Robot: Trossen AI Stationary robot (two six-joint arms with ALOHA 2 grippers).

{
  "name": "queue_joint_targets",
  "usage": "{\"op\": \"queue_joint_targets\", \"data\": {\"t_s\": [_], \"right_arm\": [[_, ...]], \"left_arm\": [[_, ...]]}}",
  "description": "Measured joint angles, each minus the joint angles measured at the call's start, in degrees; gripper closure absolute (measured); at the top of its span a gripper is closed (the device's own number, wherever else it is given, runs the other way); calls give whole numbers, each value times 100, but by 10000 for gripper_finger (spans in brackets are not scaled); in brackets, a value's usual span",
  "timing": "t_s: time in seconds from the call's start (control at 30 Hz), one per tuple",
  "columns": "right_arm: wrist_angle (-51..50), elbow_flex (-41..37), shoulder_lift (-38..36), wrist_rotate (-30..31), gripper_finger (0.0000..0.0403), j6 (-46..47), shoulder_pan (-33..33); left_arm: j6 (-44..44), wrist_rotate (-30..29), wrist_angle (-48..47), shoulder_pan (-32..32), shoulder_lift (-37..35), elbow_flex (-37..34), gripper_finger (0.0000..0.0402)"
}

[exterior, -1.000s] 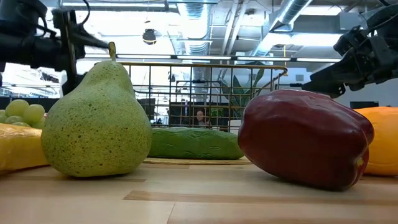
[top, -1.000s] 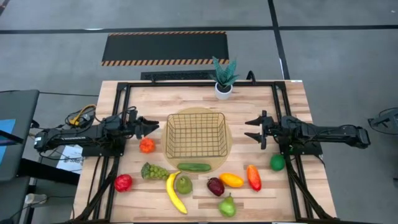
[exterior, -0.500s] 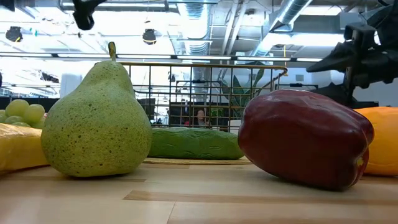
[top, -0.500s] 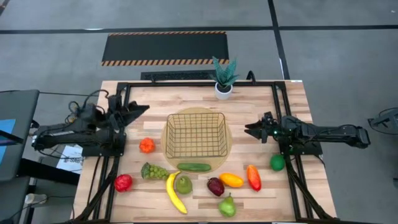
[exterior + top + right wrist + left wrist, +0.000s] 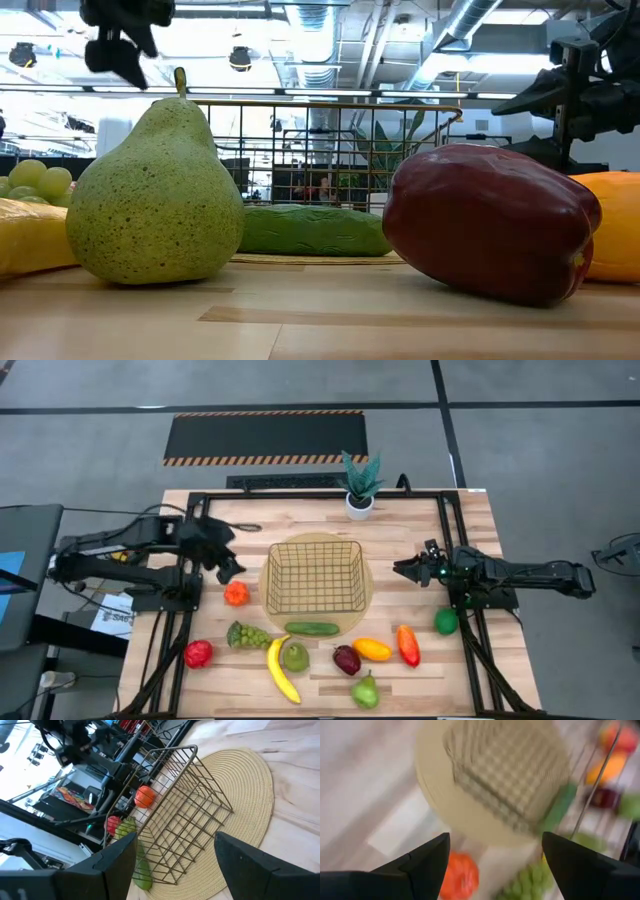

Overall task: Build produce basket
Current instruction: Put the pumpkin into the silver basket

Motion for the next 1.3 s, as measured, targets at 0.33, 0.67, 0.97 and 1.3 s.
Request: {"op": "queue_joint_targets", "data": {"t_s": [0.33, 0.67, 0.97, 1.3], "right_arm": [[-17, 0, 0, 0, 117, -31, 0], [-24, 0, 0, 2, 117, -48, 0], [-28, 2, 0, 2, 117, -52, 0], [-85, 2, 0, 4, 117, -55, 0]], "left_arm": [[270, 191, -669, -412, 474, -495, 59], [556, 238, -239, -652, 477, -1192, 27], [731, -942, -26, -999, 479, -1540, 15], [235, -999, 367, -1557, 479, -1707, 15]]}}
